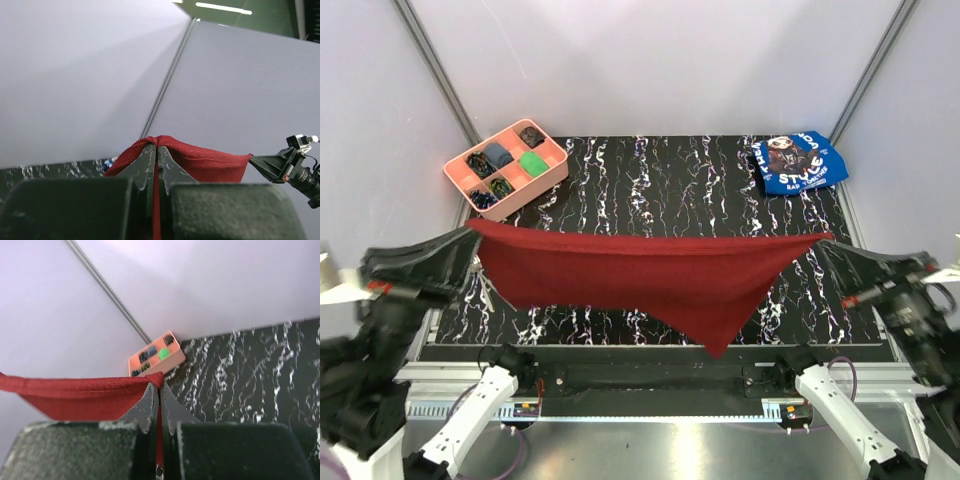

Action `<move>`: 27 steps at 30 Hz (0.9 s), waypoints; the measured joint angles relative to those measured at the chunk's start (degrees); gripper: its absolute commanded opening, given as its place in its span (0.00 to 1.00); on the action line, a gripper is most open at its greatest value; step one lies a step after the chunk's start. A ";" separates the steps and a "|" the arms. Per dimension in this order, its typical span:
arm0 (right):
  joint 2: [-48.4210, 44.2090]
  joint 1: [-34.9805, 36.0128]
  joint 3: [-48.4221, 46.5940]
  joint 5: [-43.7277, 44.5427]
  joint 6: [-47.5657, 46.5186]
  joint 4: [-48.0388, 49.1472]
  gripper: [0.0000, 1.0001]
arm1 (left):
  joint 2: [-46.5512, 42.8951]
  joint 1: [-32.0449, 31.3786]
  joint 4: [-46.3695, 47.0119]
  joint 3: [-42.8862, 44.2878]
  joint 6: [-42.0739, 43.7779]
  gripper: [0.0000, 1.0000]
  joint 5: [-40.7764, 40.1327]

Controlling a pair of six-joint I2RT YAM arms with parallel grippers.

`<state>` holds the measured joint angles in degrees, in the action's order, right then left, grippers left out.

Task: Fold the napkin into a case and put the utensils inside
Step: Flatten out the crumpled napkin at the center of the board.

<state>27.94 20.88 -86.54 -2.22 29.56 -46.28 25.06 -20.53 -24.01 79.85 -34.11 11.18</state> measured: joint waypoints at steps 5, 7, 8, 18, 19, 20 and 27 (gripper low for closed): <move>3.50 0.00 4.87 3.23 1.07 -0.61 0.00 | 2.99 -0.02 -1.33 -6.88 -2.49 0.00 -3.37; 7.91 0.00 6.14 6.38 0.20 0.46 0.00 | 7.69 -0.02 -2.27 -9.20 -3.67 0.00 -7.08; 10.19 0.00 6.75 7.50 -0.26 1.05 0.00 | 10.12 -0.02 -2.51 -9.88 -4.02 0.00 -8.50; 50.66 -6.47 9.42 11.19 -10.45 19.91 0.00 | 51.06 2.34 4.09 -12.24 -4.98 0.00 -19.45; 54.86 -8.33 9.25 9.86 -10.82 21.18 0.00 | 55.30 2.95 4.55 -11.37 -4.96 0.00 -19.65; 58.84 -10.12 8.87 8.72 -11.10 22.45 0.00 | 58.77 3.63 4.68 -10.29 -4.96 0.00 -19.47; 79.78 -17.07 0.13 -2.36 -11.78 26.58 0.00 | 80.98 9.70 8.72 1.07 -4.50 0.00 -14.14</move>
<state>107.72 3.81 -86.41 -4.58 17.78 -19.70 106.04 -10.83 -15.29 80.93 -38.61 -2.96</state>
